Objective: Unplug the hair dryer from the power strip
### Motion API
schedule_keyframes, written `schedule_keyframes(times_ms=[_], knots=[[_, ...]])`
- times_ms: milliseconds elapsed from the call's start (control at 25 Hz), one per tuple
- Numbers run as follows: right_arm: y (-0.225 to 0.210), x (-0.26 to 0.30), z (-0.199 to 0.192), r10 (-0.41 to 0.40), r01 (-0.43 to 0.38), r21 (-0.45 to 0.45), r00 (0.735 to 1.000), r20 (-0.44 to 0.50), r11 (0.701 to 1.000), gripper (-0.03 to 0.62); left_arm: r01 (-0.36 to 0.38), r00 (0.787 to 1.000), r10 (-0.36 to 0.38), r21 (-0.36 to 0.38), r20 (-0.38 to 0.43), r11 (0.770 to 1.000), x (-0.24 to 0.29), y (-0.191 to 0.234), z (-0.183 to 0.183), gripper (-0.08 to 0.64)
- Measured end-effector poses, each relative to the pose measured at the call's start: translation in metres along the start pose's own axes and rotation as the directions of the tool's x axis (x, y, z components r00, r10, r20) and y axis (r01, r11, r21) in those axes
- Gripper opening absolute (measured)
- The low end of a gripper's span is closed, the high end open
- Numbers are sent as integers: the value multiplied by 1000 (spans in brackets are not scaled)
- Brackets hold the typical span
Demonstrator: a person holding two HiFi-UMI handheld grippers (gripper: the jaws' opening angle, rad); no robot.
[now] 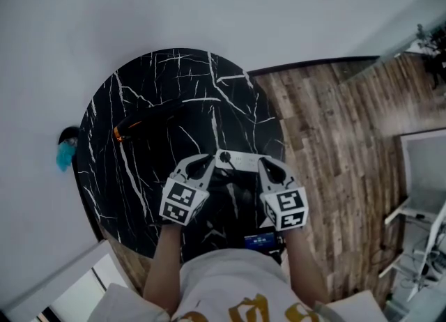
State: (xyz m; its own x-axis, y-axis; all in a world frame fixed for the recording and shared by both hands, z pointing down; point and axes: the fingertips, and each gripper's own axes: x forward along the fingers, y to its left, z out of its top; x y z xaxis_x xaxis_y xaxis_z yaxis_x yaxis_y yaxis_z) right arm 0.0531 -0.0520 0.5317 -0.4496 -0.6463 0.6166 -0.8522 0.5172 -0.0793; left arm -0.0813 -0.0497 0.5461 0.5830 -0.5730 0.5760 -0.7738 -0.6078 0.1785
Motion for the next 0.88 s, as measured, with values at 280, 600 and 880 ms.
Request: schedule_keyframes(times_ms=[280,600,880], knots=[[-1,11,0,45,-46,-60,999,-17,997,0,58,997,-59,-32,-42,998,11,-4,-13,28],[10,25,-30,135,-150,-107,981,-138,983,97,128,983,-120,52,-136,990,24,-15,-24,100],[20,34,-46,185,-239,-206,950,-251,949,184,184,960,-139,169,-245,968,35,-25,-29,141]])
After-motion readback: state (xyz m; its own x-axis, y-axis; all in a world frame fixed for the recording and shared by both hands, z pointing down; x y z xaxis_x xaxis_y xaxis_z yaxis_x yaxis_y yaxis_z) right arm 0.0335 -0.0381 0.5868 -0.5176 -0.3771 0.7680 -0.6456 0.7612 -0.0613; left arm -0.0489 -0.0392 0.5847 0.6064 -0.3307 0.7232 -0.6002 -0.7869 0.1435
